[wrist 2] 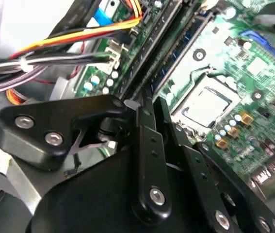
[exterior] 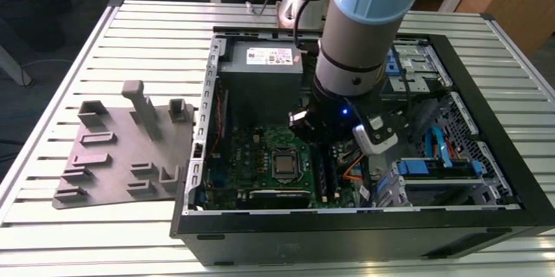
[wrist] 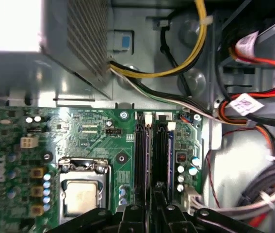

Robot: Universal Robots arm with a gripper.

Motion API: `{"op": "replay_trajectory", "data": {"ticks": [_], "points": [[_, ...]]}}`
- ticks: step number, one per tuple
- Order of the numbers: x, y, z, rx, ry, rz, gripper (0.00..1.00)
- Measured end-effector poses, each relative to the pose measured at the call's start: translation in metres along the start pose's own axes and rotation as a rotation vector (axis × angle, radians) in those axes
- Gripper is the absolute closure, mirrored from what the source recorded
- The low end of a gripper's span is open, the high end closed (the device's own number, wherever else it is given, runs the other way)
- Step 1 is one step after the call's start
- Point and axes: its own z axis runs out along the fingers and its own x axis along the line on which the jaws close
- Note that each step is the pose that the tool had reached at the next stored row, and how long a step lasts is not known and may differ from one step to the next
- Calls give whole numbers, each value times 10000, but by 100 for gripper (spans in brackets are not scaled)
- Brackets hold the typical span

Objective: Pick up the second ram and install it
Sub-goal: 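Insert the second ram into the second slot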

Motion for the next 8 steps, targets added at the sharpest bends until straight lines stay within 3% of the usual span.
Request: {"op": "replay_trajectory", "data": {"ticks": [4, 7, 8], "points": [[-1, 7, -172, 3, -3, -2, 81], [-1, 13, -238, -2, -6, -1, 83], [-1, 14, -254, -11, -7, -2, 89]]}}
